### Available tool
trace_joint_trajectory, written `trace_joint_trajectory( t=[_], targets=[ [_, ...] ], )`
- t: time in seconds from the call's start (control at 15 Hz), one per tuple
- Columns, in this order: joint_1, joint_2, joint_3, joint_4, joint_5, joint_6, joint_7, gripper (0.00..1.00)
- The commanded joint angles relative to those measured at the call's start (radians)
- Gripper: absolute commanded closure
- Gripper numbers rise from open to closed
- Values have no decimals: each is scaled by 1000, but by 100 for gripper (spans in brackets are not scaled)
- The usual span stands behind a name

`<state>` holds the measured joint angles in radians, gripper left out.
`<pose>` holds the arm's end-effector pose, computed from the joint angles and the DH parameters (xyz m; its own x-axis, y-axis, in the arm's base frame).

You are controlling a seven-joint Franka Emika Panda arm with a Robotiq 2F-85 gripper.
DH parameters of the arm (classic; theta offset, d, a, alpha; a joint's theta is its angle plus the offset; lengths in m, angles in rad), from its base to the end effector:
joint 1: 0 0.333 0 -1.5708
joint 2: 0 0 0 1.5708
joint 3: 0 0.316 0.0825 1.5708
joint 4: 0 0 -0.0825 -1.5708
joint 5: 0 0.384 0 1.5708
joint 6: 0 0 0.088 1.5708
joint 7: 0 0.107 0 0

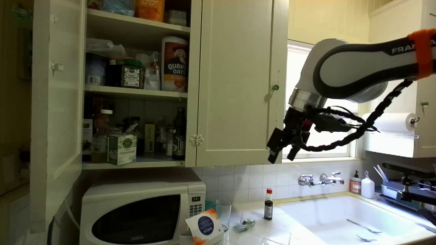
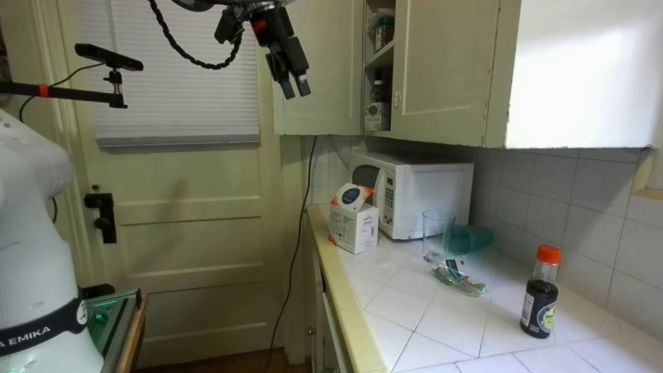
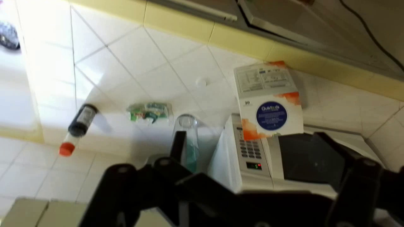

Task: Remove the box from the top cabinet

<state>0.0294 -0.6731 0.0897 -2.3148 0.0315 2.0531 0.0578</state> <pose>0.3767 0.0556 0.6224 0.9161 0.0412 0.3988 0.0443 -0.9990 0.0014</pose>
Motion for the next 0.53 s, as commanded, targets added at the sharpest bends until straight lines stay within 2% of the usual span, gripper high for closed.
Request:
trace_joint_trajectory(
  t=[0.0, 0.27, 0.47],
  targets=[
    [23, 132, 55, 204, -88, 18, -51, 0],
    [53, 306, 136, 450, -197, 23, -108, 0],
    [83, 427, 165, 610, -267, -12, -207, 0]
  ],
)
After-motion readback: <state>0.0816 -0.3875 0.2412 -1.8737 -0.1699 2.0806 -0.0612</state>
